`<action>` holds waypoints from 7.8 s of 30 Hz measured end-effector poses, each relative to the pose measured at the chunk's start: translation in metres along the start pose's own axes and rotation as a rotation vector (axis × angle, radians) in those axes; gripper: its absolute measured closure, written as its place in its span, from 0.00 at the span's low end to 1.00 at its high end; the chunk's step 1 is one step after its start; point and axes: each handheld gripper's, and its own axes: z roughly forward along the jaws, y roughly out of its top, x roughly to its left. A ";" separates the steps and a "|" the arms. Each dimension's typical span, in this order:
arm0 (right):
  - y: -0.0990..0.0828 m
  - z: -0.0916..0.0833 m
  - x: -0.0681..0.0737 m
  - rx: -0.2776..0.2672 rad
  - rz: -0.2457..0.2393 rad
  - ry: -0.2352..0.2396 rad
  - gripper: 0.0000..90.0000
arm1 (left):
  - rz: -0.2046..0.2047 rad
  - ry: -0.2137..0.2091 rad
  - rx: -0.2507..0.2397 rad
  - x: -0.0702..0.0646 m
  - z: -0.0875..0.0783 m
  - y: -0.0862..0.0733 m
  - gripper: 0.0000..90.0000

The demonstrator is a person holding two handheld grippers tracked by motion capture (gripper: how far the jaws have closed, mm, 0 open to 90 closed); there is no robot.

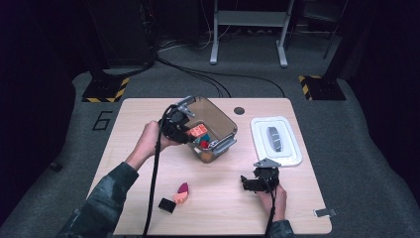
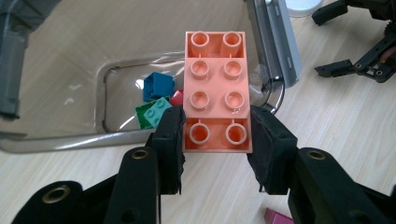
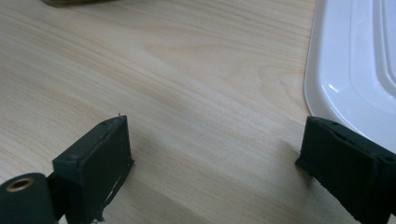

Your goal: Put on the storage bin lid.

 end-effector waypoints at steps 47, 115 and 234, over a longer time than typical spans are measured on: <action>0.000 0.000 0.000 -0.004 0.009 0.002 0.09 | 0.061 -0.040 0.160 -0.011 0.029 0.037 0.29; 0.000 0.000 0.000 -0.002 0.000 -0.001 0.09 | -0.180 -0.014 -0.099 -0.064 0.024 -0.184 0.05; 0.000 0.000 0.000 0.000 0.001 -0.002 0.09 | -0.154 -0.032 -0.295 0.017 -0.019 -0.118 0.66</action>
